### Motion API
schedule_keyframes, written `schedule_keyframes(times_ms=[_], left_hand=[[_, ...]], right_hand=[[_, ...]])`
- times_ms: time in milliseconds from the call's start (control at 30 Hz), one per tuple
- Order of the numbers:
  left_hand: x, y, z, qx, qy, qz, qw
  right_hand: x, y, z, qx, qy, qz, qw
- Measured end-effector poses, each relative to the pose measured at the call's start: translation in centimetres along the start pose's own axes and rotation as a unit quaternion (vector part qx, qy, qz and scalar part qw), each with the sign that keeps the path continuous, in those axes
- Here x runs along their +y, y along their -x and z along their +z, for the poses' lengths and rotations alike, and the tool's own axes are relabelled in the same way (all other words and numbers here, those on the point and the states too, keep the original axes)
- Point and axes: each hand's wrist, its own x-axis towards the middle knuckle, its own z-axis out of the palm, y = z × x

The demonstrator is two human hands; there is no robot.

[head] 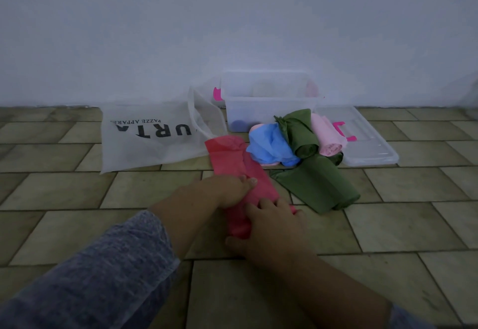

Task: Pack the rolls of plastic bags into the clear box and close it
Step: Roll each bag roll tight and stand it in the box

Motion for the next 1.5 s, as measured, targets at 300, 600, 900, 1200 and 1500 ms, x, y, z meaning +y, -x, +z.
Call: schedule_keyframes(times_ms=[300, 600, 900, 1200, 1500], left_hand=[[-0.5, -0.1, 0.4, 0.01, -0.048, 0.029, 0.998], [-2.7, -0.7, 2.7, 0.101, -0.03, 0.065, 0.992], [-0.7, 4.1, 4.6, 0.1, 0.065, 0.16, 0.98], [-1.1, 3.7, 3.6, 0.125, -0.025, 0.109, 0.986], [-1.5, 4.6, 5.3, 0.243, -0.093, 0.179, 0.949]], right_hand=[[1.2, 1.4, 0.5, 0.027, 0.02, 0.002, 0.999], [5.0, 1.2, -1.6, -0.034, -0.103, -0.088, 0.99], [5.9, 0.1, -2.0, -0.058, -0.189, -0.096, 0.976], [7.3, -0.8, -1.5, -0.021, -0.279, -0.002, 0.96], [7.0, -1.8, -1.7, -0.019, -0.261, 0.015, 0.965]])
